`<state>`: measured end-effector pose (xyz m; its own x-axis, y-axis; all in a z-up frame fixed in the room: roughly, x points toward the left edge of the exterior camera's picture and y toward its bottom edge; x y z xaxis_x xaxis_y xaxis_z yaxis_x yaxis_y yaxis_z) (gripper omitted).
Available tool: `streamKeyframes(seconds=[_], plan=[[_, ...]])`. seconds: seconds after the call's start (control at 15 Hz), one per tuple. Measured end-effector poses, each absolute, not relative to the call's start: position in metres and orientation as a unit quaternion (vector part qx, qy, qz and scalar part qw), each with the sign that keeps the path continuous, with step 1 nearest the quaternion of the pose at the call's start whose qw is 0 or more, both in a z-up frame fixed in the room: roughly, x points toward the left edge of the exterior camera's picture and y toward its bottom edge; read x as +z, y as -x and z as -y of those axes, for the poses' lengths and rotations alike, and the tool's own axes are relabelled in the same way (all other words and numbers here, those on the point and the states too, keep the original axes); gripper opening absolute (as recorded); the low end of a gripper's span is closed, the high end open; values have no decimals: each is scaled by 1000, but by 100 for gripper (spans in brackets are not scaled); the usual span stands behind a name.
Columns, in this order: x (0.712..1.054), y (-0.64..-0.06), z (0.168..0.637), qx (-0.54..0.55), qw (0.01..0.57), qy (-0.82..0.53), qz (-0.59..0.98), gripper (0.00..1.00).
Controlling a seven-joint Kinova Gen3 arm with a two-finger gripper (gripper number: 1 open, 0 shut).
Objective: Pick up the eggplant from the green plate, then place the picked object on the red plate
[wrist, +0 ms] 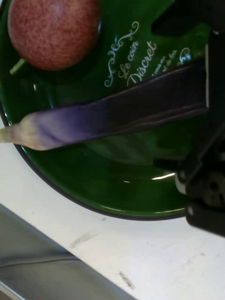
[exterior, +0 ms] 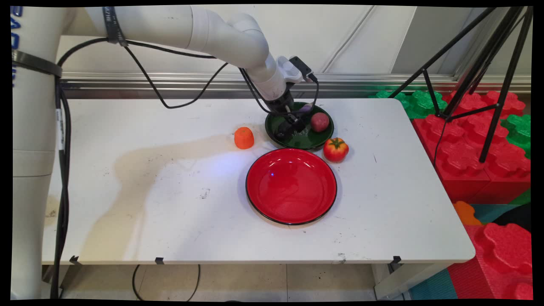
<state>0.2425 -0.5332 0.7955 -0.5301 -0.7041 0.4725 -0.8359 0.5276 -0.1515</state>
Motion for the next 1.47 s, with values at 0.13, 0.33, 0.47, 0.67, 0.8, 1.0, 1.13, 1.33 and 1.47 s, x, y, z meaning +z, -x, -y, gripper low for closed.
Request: streamKeyframes(seconds=[0.13, 0.33, 0.47, 0.67, 0.8, 1.0, 1.13, 1.33, 1.47], plan=[[792, -241, 534, 184, 181, -458, 851, 0], [788, -238, 534, 185, 182, -471, 843, 0], [787, -237, 531, 188, 181, -479, 838, 0], [789, -236, 527, 195, 183, -488, 831, 0], [796, -234, 525, 203, 187, -492, 826, 0], [818, -228, 516, 227, 194, -494, 817, 0], [832, -226, 509, 237, 196, -492, 815, 0], [855, -224, 491, 252, 197, -488, 812, 0], [870, -222, 476, 258, 197, -485, 812, 0]])
